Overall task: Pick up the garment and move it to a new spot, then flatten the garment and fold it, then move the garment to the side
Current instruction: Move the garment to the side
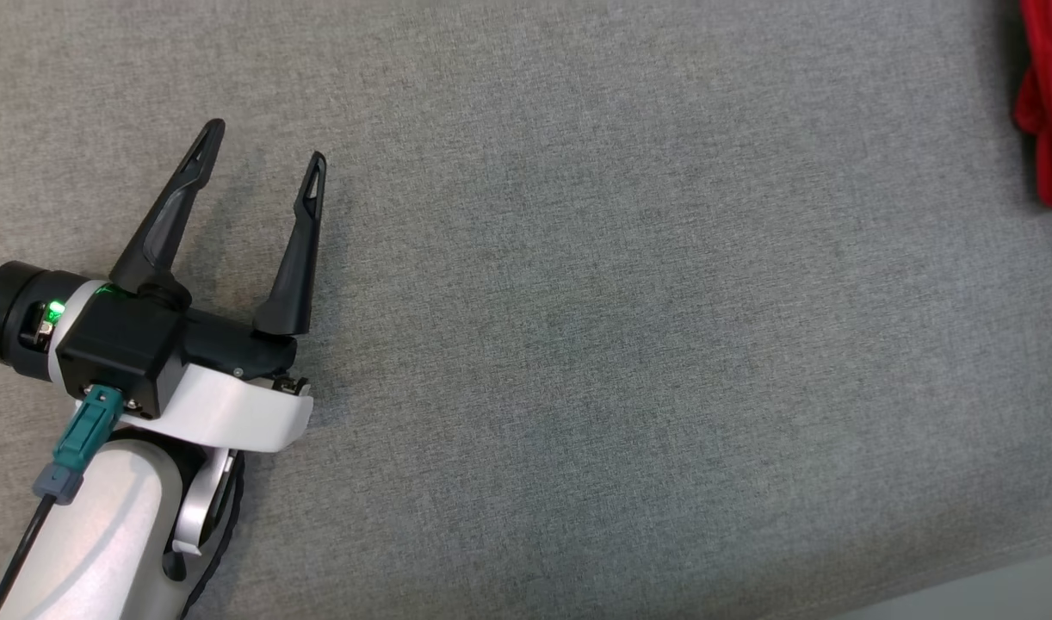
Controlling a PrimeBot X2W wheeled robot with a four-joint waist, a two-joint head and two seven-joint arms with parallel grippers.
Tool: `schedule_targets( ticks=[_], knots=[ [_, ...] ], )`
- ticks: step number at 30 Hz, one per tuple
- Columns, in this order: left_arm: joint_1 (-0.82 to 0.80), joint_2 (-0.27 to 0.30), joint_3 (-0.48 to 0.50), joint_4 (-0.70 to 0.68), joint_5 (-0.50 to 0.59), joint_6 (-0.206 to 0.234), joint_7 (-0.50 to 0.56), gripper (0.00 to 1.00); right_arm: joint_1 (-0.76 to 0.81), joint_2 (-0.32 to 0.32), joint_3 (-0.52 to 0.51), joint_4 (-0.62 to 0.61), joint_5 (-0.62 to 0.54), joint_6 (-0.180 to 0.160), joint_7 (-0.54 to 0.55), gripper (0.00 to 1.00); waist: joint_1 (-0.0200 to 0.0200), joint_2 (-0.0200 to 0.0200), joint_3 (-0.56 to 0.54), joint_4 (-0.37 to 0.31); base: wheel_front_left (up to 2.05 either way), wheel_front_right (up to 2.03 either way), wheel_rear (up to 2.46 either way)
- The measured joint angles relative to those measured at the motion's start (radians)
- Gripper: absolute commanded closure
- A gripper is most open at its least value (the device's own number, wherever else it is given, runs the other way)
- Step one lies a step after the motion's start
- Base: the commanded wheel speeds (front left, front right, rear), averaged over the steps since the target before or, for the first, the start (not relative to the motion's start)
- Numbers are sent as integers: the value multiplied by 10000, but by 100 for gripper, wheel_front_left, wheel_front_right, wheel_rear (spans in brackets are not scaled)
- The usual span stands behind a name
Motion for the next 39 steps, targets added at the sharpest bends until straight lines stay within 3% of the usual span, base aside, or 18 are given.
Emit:
schedule_targets(
  ticks=[2,4,5,6,13,16,27,39],
  knots=[
    [-78,59,10,-36,10,0,44,0,-161,6,56,142,-8,2,-92,100,1,0,159,-4,0,0,0],
    [-84,81,13,-42,10,2,61,0,-361,21,31,316,69,0,-217,66,1,0,275,-40,0,0,0],
    [-85,84,12,-36,10,0,61,0,-410,50,71,347,84,0,-291,41,1,0,305,-71,0,0,0],
    [-98,88,6,-36,10,0,69,0,-437,84,92,410,71,0,-370,0,0,0,321,-106,0,0,0],
    [-103,100,-71,69,4,12,65,0,-529,608,-253,1007,180,0,-663,0,0,0,86,-298,0,0,0],
    [-12,63,-75,274,-113,44,-50,0,-18,1112,-809,986,527,0,-708,0,1,0,-285,-341,0,0,0],
    [1147,-322,186,884,-786,441,-614,0,2968,3622,-2428,-1778,257,0,-746,0,0,0,-1827,-300,0,0,0],
    [1958,-669,570,1538,-1342,798,-1198,0,4695,5626,-2017,-4082,-502,-2,-734,0,1,0,-3126,530,0,0,0]
  ],
)
